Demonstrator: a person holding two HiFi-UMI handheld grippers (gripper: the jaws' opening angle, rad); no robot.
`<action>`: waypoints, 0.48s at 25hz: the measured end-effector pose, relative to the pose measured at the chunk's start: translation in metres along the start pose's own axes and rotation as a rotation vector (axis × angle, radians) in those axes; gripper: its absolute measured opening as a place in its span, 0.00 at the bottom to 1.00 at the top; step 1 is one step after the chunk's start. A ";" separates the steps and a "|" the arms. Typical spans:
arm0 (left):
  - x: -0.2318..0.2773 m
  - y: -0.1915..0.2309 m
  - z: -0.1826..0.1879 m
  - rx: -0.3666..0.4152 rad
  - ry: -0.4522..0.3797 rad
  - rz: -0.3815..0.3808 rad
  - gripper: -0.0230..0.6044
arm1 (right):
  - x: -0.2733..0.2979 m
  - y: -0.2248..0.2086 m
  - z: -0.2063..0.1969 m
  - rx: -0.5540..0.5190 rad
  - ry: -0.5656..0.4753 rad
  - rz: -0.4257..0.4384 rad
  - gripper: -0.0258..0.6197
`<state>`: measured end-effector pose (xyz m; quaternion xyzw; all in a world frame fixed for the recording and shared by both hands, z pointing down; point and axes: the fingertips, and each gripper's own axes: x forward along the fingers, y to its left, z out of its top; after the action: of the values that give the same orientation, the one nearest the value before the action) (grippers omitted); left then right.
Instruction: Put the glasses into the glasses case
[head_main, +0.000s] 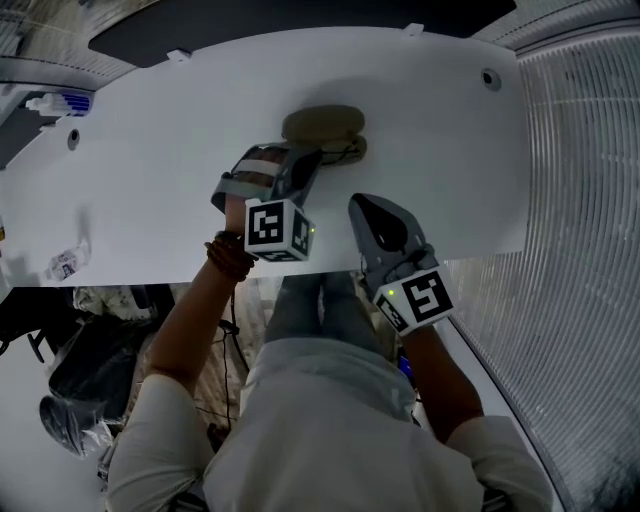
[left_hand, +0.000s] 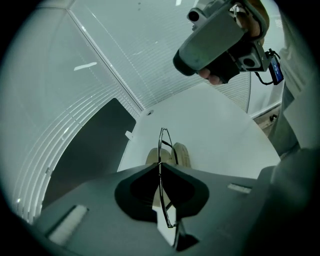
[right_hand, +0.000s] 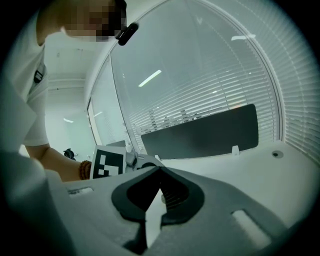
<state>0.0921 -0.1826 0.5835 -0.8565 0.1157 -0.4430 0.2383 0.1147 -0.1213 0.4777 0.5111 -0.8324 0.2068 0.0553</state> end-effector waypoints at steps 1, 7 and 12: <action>0.006 0.001 -0.002 0.006 0.002 -0.007 0.07 | 0.002 -0.003 -0.001 0.004 0.003 0.000 0.04; 0.044 0.000 -0.014 0.042 0.023 -0.045 0.07 | 0.010 -0.020 -0.014 0.025 0.025 -0.003 0.04; 0.062 -0.006 -0.025 0.075 0.047 -0.071 0.07 | 0.008 -0.026 -0.025 0.048 0.040 -0.007 0.04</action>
<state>0.1073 -0.2103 0.6426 -0.8400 0.0743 -0.4750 0.2516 0.1308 -0.1281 0.5099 0.5110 -0.8241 0.2368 0.0603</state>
